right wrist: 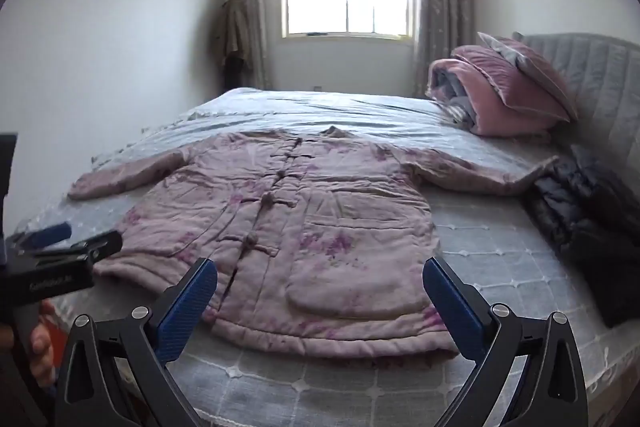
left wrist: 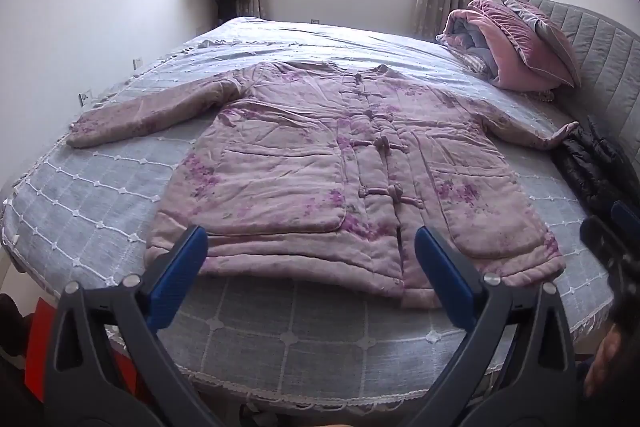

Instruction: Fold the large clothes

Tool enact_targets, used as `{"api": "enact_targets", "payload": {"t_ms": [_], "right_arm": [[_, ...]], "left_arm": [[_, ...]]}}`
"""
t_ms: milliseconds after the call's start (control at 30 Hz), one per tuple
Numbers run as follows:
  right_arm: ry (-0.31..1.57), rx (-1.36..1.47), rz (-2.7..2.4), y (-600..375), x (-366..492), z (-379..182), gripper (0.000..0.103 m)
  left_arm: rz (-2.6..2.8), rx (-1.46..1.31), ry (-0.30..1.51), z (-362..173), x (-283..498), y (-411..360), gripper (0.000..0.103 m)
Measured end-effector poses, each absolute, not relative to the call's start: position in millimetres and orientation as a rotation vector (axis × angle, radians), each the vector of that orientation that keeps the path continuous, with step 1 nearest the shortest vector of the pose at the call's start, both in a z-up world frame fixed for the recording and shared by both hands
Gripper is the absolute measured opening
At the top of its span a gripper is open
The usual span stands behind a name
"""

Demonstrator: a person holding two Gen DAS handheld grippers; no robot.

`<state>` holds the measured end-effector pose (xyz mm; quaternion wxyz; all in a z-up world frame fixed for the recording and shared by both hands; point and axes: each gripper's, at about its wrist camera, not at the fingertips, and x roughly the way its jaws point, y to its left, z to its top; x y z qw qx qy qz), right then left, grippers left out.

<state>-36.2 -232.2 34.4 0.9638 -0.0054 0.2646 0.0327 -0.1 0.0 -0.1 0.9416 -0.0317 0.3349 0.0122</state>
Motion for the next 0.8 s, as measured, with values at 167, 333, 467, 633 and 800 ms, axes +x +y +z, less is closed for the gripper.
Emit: {"api": "enact_targets", "payload": {"t_ms": [167, 333, 467, 633, 800], "right_arm": [[0.557, 0.041, 0.067, -243, -33, 38, 0.103], [0.574, 0.030, 0.062, -245, -33, 28, 0.103], [0.576, 0.031, 0.054, -241, -32, 30, 0.103], [0.574, 0.045, 0.048, -247, -34, 31, 0.103], [0.604, 0.065, 0.042, -249, -31, 29, 0.103]], "left_arm": [[0.022, -0.074, 0.698, -2, 1, 3, 0.103], [0.024, -0.086, 0.700, -1, 0, 6, 0.103], [0.024, -0.088, 0.692, -3, -4, 8, 0.103], [0.037, -0.077, 0.703, -6, 1, 9, 0.103], [0.040, -0.080, 0.722, -8, 2, 11, 0.103]]}}
